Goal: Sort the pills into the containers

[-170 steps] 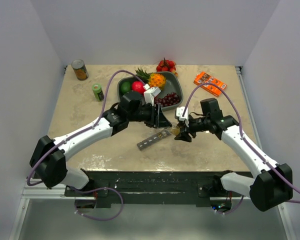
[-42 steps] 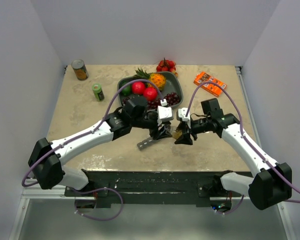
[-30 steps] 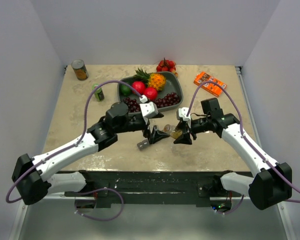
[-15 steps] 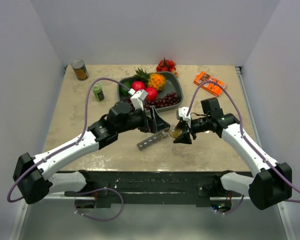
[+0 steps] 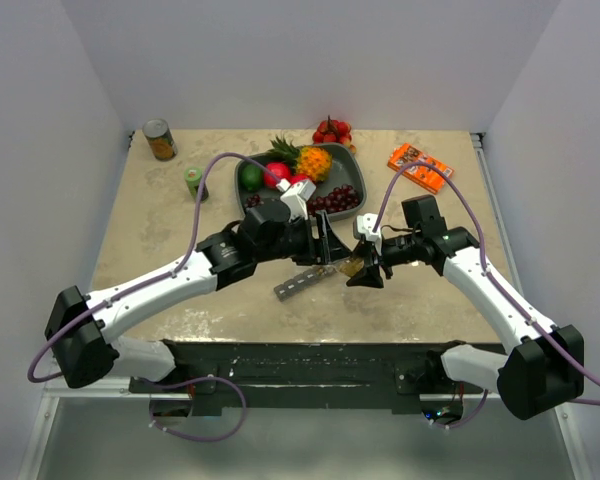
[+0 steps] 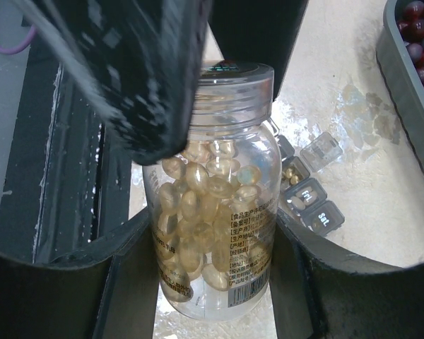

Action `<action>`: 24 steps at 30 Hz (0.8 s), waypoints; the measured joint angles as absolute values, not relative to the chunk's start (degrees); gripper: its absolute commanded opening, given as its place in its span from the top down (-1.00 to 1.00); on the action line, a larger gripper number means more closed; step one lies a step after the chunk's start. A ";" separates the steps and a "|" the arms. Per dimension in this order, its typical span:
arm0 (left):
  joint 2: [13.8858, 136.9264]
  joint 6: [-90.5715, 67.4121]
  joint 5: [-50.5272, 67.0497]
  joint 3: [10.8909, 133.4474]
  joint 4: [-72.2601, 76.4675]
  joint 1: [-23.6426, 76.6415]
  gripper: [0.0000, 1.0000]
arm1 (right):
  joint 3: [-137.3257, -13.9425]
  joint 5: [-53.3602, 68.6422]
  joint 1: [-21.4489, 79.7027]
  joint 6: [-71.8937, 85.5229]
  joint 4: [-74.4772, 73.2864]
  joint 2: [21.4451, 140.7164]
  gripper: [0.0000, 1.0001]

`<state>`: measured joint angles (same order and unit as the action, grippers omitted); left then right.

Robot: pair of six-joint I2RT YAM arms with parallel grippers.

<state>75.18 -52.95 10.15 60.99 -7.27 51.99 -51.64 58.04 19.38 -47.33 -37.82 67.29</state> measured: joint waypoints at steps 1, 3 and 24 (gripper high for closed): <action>75.68 -52.86 9.91 61.45 -8.54 52.16 -0.31 | -51.64 58.06 19.38 -47.31 -37.82 67.29 1.00; 76.31 -52.71 9.58 62.06 -10.04 52.23 -0.20 | -51.64 58.04 19.38 -47.29 -37.78 67.29 1.00; 79.44 -19.07 30.89 61.89 -5.17 48.45 0.21 | -51.62 57.93 19.38 -46.98 -40.29 67.05 1.00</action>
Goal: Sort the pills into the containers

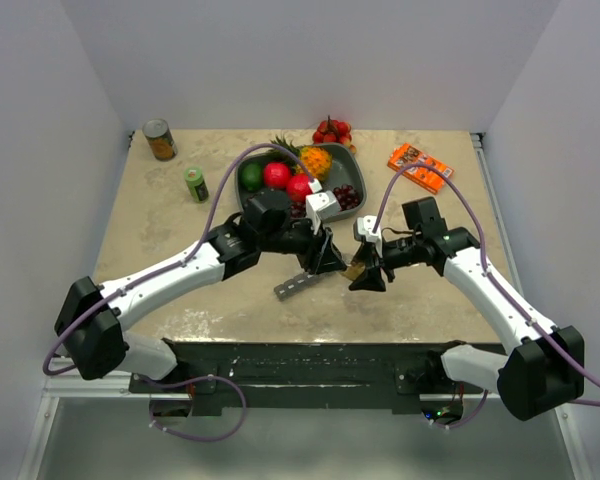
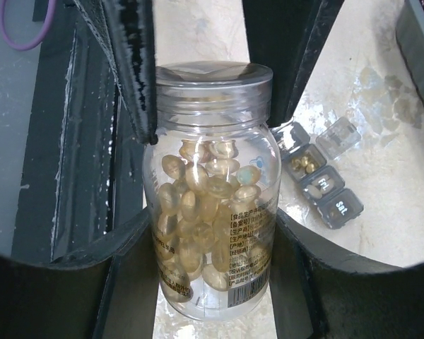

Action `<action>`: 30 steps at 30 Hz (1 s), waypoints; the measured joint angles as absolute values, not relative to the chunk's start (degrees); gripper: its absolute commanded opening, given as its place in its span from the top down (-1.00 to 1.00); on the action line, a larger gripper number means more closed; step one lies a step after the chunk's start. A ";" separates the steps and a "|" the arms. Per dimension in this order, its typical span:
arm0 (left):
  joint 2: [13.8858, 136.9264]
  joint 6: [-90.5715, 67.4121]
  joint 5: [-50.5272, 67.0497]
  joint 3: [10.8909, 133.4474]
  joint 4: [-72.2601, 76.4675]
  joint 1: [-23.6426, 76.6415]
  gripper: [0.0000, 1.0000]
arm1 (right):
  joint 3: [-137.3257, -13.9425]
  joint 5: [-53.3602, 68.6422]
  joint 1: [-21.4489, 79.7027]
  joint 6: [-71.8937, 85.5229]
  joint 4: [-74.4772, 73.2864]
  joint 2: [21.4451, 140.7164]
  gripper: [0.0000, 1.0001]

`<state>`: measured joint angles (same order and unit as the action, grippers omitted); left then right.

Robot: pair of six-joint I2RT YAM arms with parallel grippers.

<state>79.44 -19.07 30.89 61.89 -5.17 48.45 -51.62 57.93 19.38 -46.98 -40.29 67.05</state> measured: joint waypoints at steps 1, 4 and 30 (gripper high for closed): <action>79.94 -14.06 32.67 62.15 -5.04 48.40 0.03 | -51.62 57.78 19.38 -47.00 -40.69 67.05 1.00; 80.05 -6.70 34.30 62.11 -4.40 48.40 -0.25 | -51.62 57.56 19.33 -47.29 -41.21 67.05 1.00; 64.20 -34.06 17.19 54.65 3.18 45.69 -0.99 | -51.64 58.06 19.11 -47.24 -38.48 67.05 1.00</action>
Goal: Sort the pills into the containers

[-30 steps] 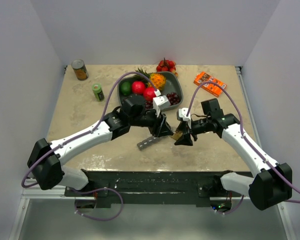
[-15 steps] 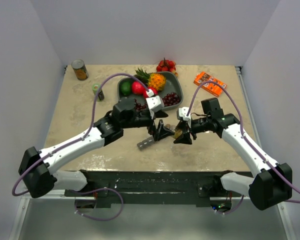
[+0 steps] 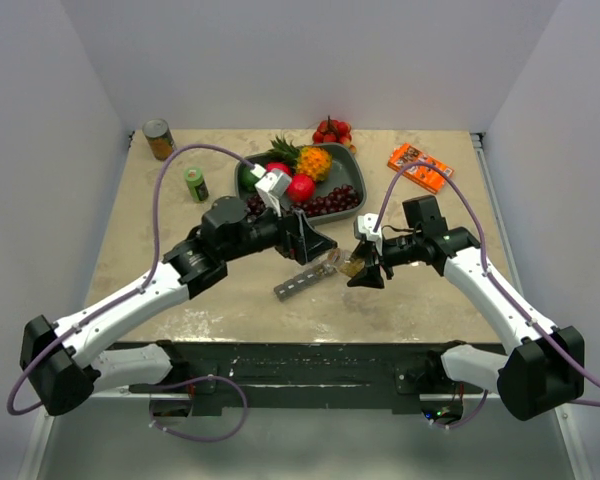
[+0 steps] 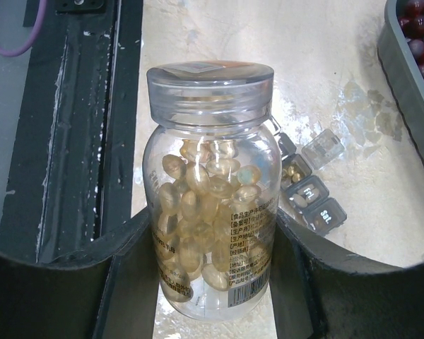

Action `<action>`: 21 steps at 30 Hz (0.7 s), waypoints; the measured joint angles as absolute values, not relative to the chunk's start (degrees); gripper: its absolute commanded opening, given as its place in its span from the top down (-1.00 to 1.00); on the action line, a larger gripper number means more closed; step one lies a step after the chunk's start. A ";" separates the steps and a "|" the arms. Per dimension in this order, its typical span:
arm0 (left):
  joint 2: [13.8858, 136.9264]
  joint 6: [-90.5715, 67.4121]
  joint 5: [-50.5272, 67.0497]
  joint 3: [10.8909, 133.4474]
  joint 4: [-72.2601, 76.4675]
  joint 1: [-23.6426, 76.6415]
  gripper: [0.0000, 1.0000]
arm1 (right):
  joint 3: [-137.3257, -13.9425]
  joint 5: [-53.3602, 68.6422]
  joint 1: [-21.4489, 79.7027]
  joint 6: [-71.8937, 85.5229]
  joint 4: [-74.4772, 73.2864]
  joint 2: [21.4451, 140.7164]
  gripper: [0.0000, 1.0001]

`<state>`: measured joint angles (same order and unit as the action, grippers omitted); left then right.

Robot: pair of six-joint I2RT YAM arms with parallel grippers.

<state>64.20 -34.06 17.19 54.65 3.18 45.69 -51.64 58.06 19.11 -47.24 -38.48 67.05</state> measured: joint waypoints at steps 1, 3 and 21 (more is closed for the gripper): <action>65.47 -35.27 16.86 55.00 1.74 46.13 -0.99 | -51.64 58.06 19.11 -47.24 -38.46 67.05 1.00; 68.38 -36.69 15.25 56.84 -2.17 47.59 -0.89 | -51.64 58.06 19.09 -47.22 -38.37 67.05 1.00; 76.27 -37.17 11.90 63.51 -10.98 52.27 0.69 | -51.64 58.06 18.85 -47.18 -38.13 67.07 1.00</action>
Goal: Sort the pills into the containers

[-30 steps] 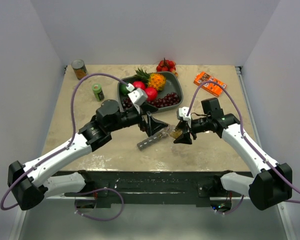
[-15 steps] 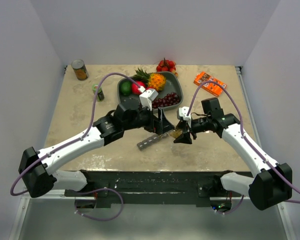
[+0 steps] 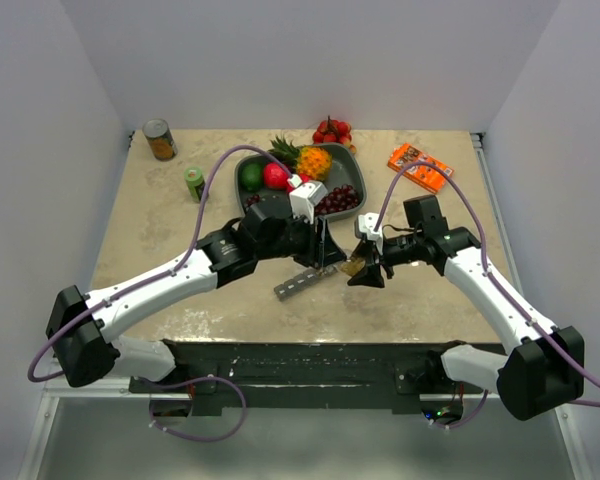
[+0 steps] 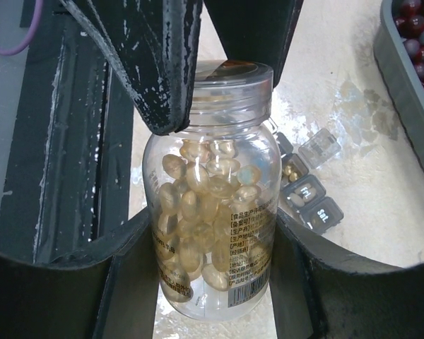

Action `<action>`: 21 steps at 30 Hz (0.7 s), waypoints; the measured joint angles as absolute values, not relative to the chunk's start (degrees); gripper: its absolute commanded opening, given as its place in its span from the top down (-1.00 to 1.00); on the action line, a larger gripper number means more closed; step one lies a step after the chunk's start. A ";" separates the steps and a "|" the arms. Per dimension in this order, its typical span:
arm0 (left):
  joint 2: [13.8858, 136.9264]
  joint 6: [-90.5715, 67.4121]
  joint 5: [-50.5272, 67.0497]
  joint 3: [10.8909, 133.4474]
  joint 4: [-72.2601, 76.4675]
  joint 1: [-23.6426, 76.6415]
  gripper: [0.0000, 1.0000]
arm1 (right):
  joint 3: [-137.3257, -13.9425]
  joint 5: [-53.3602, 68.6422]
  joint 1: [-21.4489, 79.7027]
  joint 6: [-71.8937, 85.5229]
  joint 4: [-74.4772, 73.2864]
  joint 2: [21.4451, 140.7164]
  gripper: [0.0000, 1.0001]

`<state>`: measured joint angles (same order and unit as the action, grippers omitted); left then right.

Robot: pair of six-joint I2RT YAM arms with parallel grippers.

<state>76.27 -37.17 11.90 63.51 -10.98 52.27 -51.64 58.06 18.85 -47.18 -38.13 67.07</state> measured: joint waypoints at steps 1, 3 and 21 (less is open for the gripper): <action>76.27 -36.51 12.27 63.53 -10.98 52.25 0.73 | -51.64 58.06 18.85 -47.20 -38.13 67.07 1.00; 76.27 -33.39 13.69 63.53 -10.76 52.18 0.89 | -51.64 58.08 18.85 -47.22 -38.30 67.07 1.00; 73.80 8.60 30.15 54.74 6.42 51.94 -0.99 | -51.64 59.51 18.83 -48.51 -39.42 67.00 1.00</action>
<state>73.80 8.60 30.15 54.74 6.42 51.94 -51.64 59.51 18.83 -48.51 -39.42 67.00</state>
